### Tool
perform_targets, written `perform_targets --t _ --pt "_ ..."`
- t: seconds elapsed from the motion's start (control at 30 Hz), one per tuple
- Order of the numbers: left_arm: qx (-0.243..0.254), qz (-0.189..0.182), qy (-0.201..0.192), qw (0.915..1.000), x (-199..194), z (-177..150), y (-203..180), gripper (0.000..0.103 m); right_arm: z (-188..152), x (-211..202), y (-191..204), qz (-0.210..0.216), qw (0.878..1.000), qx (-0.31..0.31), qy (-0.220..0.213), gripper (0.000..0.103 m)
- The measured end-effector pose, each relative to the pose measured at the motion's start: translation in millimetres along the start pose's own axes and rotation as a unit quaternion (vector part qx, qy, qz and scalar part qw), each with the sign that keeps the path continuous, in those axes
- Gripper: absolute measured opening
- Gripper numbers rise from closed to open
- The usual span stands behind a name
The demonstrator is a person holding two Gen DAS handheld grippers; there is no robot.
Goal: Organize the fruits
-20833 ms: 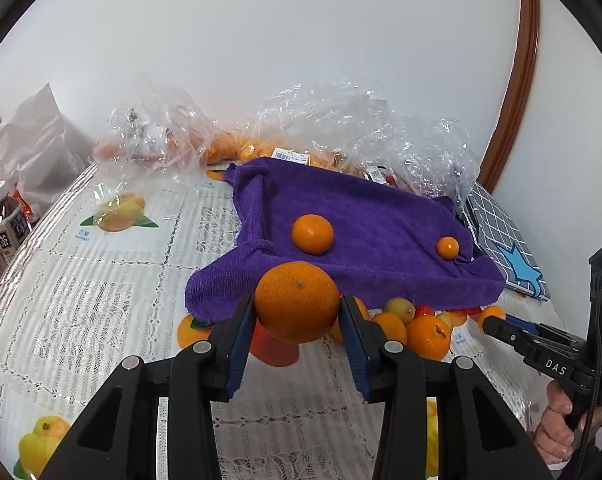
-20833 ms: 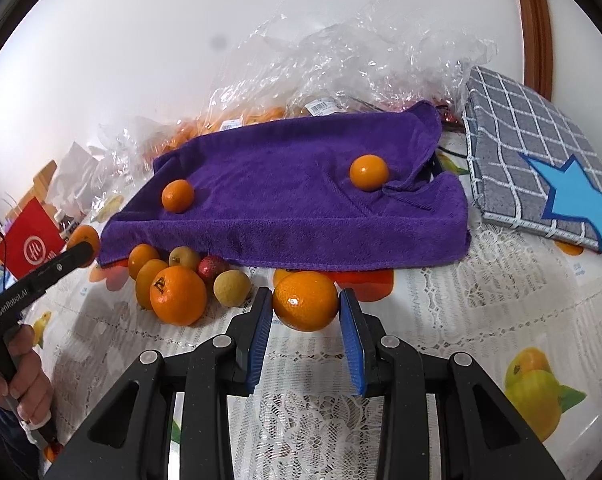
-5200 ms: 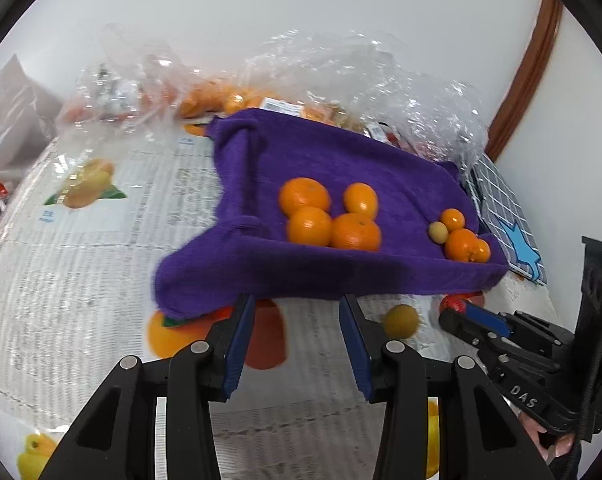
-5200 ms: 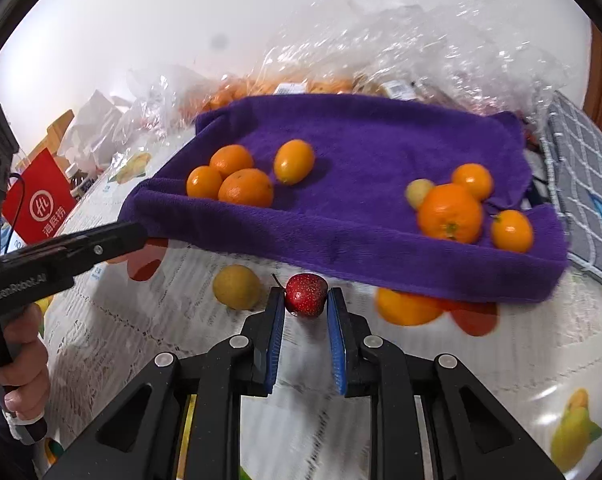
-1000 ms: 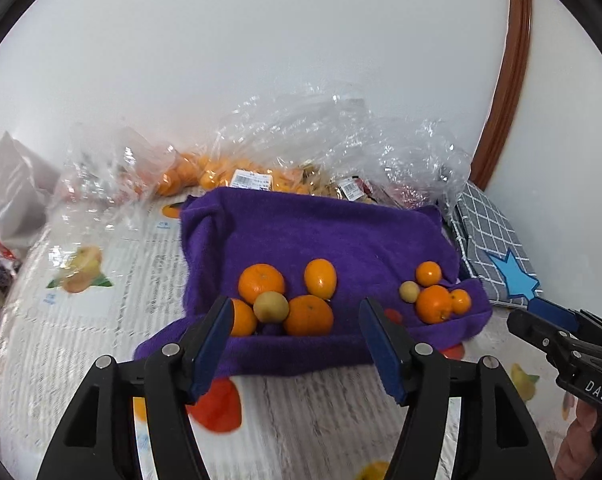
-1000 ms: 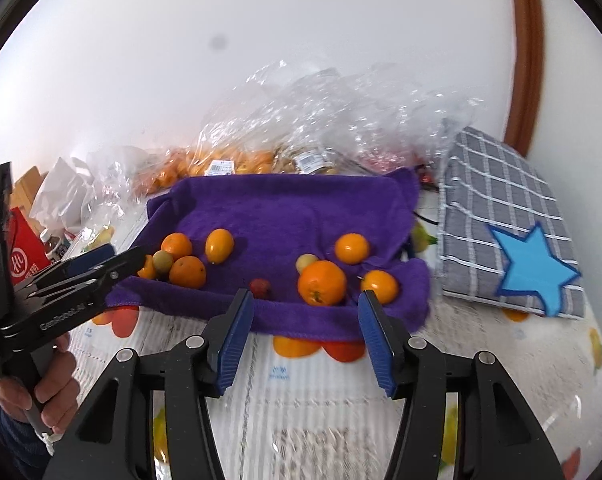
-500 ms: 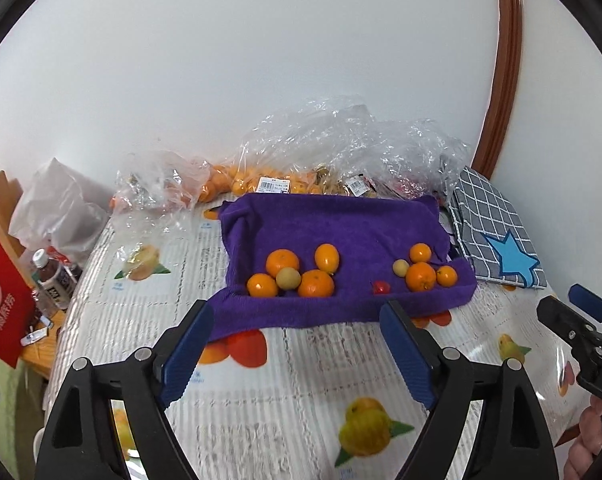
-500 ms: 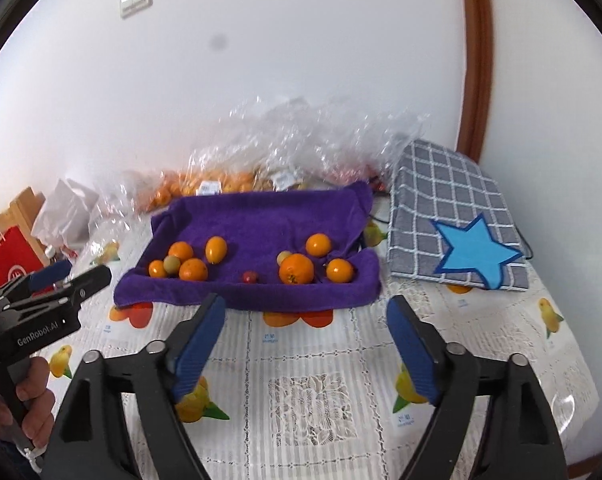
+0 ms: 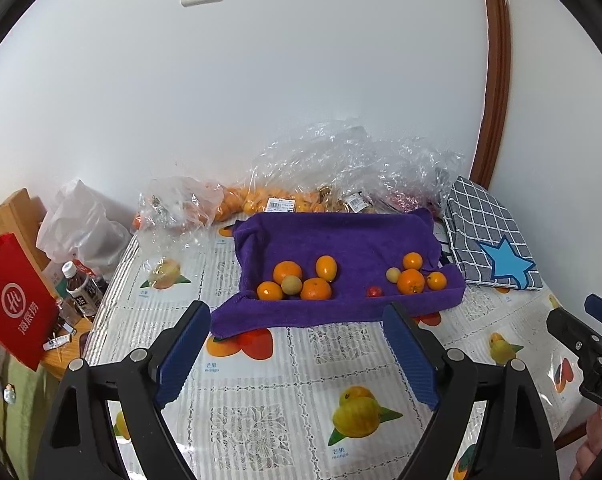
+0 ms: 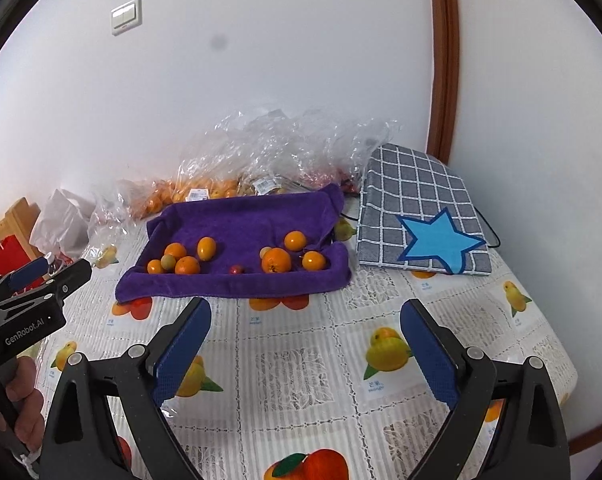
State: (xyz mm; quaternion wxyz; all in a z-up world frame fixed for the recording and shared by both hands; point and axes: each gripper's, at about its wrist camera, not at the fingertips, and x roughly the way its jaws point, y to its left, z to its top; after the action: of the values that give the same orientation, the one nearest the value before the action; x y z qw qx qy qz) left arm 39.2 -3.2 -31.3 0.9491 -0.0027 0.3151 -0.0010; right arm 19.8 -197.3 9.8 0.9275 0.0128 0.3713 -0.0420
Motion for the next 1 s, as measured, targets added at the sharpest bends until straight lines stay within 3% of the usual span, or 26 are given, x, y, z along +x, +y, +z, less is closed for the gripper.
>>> perform_targets --t 1.0 --pt "-0.008 0.001 -0.008 0.9999 -10 1 0 0.088 -3 -13 -3 -0.003 1.0 0.002 -0.01 0.095"
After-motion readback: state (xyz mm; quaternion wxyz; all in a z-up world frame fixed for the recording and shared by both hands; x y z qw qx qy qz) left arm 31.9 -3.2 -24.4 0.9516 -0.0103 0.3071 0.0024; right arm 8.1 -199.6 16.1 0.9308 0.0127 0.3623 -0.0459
